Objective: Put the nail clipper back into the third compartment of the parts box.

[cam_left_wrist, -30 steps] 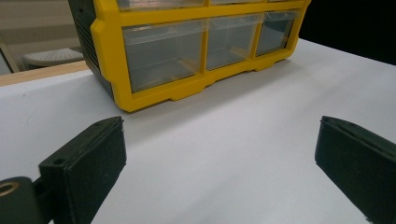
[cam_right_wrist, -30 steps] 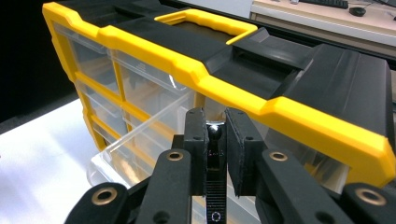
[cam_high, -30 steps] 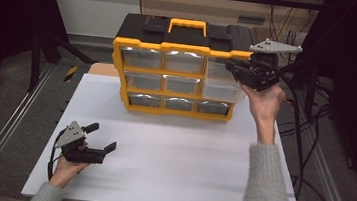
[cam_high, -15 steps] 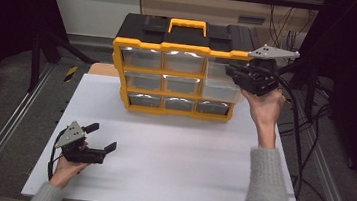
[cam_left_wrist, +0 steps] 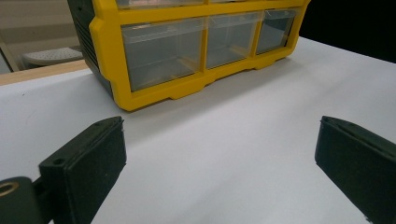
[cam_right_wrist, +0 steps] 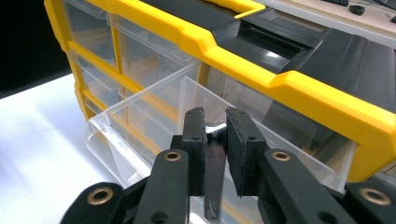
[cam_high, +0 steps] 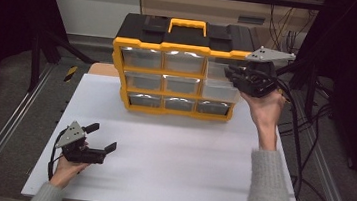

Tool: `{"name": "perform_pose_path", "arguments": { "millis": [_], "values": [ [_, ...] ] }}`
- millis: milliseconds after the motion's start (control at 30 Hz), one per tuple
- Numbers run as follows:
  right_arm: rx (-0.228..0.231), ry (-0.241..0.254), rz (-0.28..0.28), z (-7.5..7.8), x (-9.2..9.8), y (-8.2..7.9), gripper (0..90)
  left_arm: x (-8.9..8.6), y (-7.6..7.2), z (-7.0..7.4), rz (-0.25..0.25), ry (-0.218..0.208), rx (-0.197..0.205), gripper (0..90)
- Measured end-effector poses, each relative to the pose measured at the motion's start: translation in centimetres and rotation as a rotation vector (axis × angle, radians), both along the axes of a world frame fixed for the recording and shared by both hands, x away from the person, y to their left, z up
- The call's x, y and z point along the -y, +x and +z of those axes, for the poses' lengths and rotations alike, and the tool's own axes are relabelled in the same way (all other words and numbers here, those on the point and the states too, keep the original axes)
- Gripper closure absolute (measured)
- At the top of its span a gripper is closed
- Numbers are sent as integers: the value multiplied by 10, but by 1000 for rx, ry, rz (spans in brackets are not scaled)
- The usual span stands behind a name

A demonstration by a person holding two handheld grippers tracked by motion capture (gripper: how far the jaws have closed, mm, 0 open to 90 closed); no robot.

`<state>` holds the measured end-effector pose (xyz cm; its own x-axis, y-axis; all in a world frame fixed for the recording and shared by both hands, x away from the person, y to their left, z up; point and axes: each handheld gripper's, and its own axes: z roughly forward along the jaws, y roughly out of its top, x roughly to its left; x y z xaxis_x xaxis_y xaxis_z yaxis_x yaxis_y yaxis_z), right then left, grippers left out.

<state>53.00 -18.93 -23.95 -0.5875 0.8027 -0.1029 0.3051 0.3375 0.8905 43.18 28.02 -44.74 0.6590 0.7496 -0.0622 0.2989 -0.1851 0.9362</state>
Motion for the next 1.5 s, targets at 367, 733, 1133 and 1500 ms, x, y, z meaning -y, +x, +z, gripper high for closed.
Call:
{"name": "perform_pose_path", "arguments": {
  "millis": [367, 733, 1133, 1500],
  "values": [
    [40, 99, 10, 5, 4, -6, 570, 0, 0, 0, 0, -1, 0, 18],
    [118, 168, 14, 9, 3, -18, 284, 0, 0, 0, 0, -2, 0, 18],
    [134, 210, 36, 2, -3, -40, 66, 0, 0, 0, -1, -2, -1, 18],
    [169, 232, 68, -13, -6, -65, 38, 0, 0, 0, -2, 0, 0, 18]
  ]
}}
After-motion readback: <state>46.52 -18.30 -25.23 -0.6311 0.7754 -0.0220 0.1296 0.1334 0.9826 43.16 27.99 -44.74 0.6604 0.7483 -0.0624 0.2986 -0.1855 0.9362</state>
